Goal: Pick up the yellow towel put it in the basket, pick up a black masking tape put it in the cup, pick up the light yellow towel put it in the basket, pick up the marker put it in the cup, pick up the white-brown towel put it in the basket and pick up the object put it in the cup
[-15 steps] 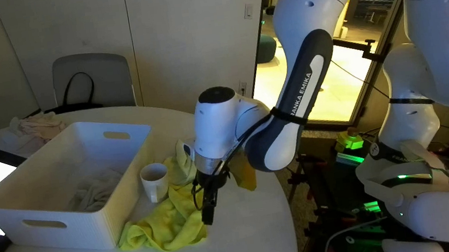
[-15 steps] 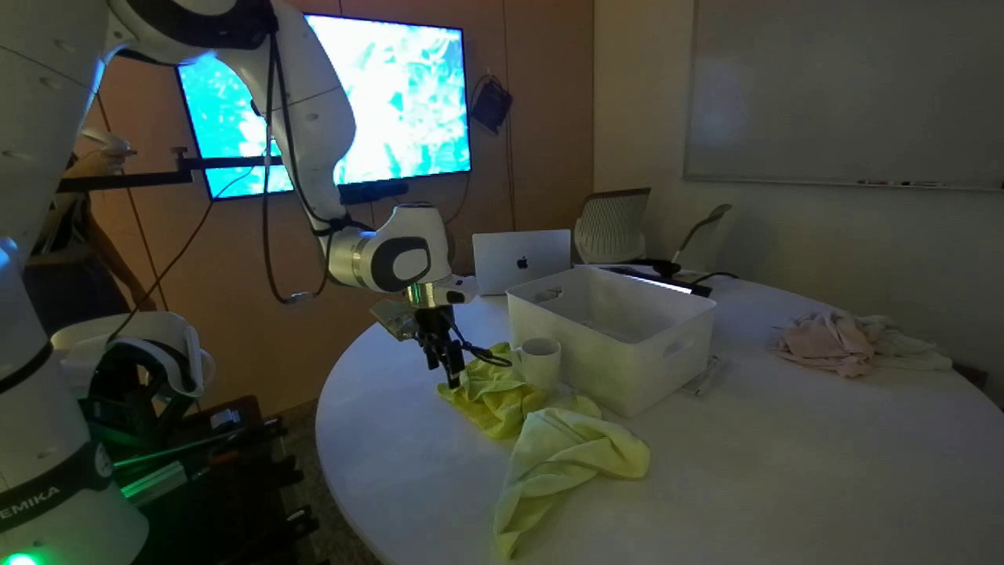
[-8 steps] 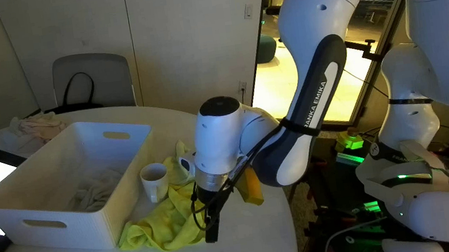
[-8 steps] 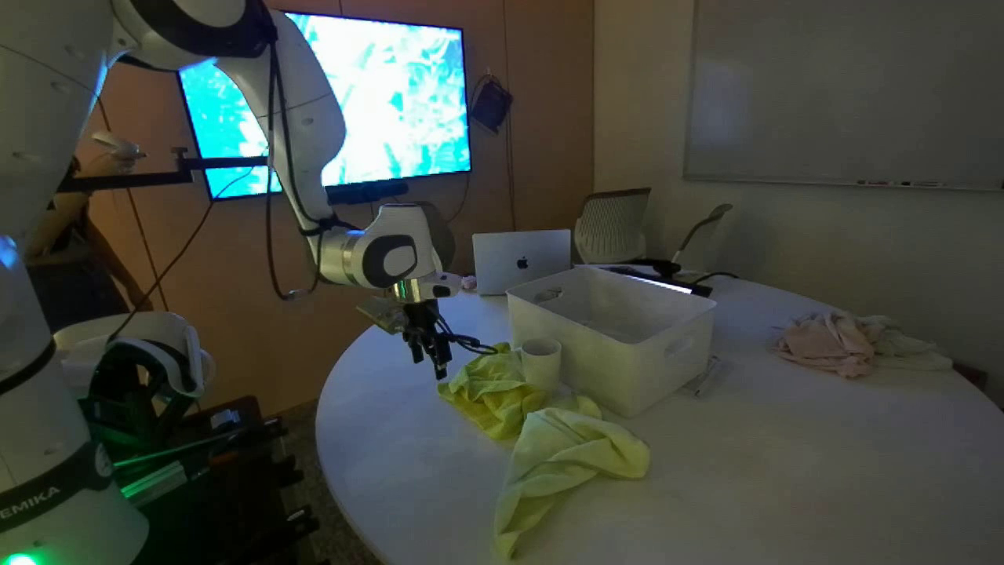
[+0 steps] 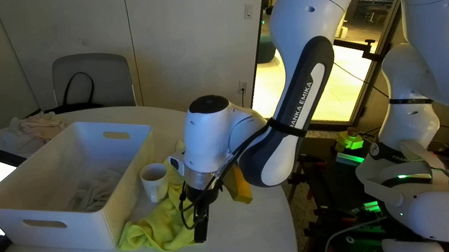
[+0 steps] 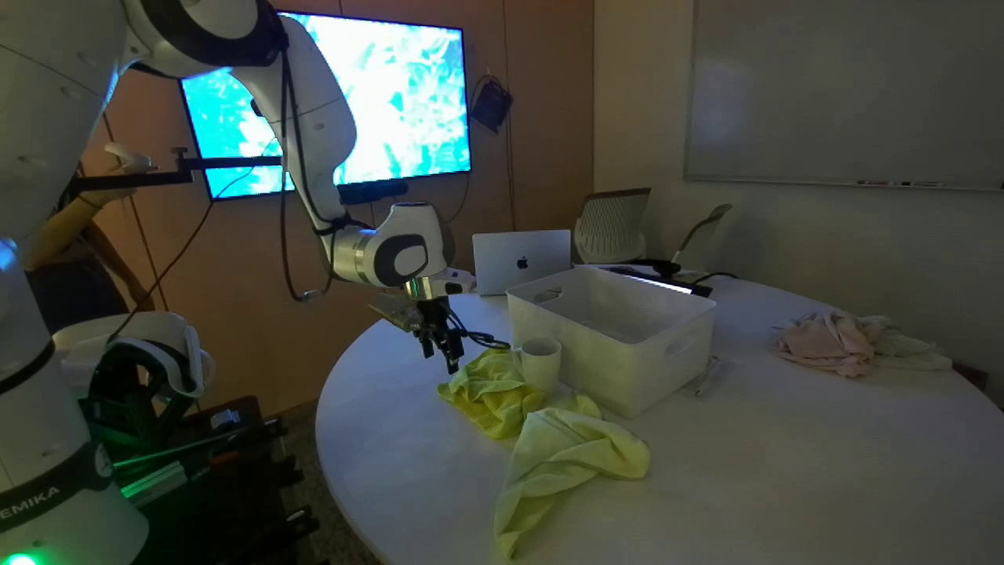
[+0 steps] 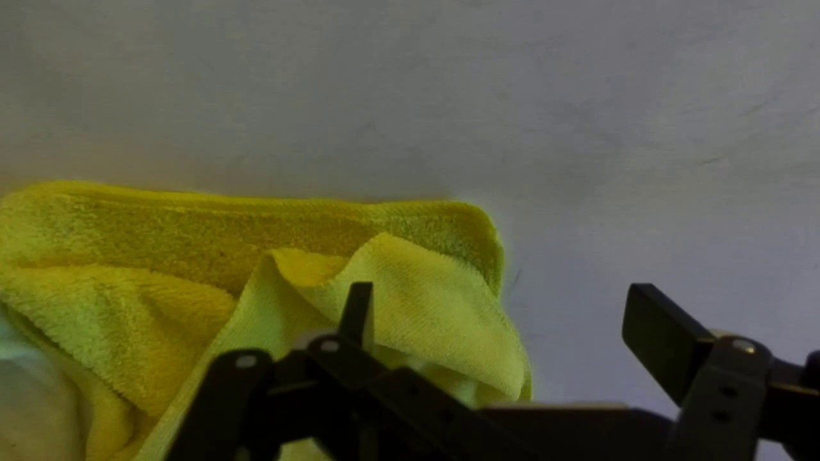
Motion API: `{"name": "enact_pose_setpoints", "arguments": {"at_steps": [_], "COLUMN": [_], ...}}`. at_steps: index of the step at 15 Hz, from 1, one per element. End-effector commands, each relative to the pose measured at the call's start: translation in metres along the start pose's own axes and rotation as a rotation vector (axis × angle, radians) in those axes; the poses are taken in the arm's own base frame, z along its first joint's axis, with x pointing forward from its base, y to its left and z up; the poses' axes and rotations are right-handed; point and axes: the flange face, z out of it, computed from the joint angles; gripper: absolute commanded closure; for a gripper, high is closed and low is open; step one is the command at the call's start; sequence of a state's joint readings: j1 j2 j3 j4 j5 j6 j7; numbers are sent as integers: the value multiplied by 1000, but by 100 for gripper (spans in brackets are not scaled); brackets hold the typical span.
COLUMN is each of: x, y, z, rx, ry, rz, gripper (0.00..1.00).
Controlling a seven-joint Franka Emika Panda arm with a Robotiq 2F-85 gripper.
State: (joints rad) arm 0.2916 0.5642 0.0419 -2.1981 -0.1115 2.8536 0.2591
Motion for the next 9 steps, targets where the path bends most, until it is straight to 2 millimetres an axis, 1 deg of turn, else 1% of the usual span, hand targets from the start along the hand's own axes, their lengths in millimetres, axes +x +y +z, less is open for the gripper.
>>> {"name": "enact_pose_setpoints", "arguments": {"at_steps": [1, 6, 9], "x": [16, 25, 28], "y": [6, 18, 21], "z": [12, 27, 34], "rx": [36, 38, 30], "ry": [-5, -20, -28], "rz": [-5, 14, 19], "gripper": [0, 0, 0]}}
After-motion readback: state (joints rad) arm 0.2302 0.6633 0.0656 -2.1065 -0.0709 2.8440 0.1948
